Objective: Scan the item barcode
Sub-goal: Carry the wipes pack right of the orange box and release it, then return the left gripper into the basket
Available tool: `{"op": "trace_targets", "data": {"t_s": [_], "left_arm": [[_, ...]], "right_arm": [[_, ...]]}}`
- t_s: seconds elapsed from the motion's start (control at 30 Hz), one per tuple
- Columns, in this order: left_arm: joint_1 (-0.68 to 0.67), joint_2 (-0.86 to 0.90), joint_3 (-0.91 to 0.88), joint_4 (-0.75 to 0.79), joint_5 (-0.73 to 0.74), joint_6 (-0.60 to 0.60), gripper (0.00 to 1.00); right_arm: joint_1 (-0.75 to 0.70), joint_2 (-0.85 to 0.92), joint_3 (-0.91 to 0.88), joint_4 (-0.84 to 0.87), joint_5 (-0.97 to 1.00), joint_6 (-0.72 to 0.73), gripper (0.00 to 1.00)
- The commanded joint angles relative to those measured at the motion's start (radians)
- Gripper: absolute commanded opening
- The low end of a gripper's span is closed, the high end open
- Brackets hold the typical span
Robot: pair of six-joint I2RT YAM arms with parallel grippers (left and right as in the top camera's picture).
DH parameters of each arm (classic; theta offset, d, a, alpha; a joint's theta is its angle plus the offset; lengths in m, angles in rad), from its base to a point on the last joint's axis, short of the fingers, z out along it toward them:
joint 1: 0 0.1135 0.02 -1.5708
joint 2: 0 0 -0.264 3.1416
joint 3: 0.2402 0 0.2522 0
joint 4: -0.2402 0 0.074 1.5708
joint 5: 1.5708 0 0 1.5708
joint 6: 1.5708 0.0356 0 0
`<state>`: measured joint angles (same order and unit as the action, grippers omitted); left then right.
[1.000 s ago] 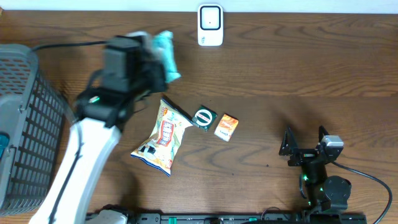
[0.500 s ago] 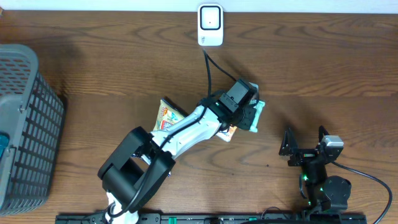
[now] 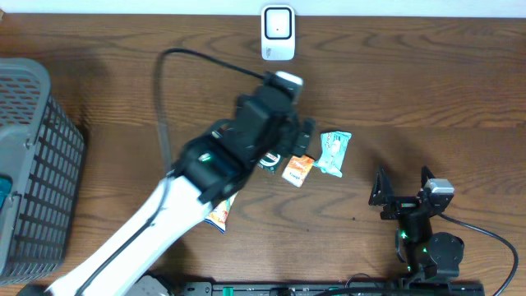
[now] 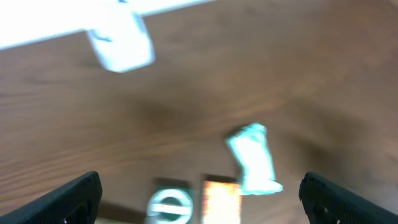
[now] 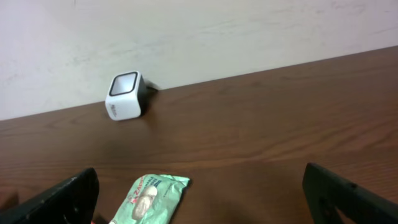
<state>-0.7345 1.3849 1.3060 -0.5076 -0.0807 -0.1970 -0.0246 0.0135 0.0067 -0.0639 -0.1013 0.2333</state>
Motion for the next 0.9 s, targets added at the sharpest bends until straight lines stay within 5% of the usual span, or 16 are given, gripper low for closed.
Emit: {"op": "trace_targets", "data": {"t_s": [0.0, 0.13, 0.3, 0.87], "left_arm": [[0.086, -0.16, 0.009, -0.054, -0.211, 0.03, 1.0], [0.302, -0.324, 0.009, -0.147, -0.246, 0.01, 1.0], [0.62, -0.457, 0.009, -0.257, -0.245, -0.206, 1.0], [0.651, -0.492, 0.009, -0.296, -0.246, -0.274, 1.0]], "right_arm": [[0.006, -0.002, -0.001, -0.003, -0.006, -0.003, 0.99], [0.006, -0.002, -0.001, -0.003, -0.006, -0.003, 0.99], [0.006, -0.002, -0.001, -0.003, -0.006, -0.003, 0.99], [0.006, -0.002, -0.001, -0.003, -0.006, -0.003, 0.99]]}}
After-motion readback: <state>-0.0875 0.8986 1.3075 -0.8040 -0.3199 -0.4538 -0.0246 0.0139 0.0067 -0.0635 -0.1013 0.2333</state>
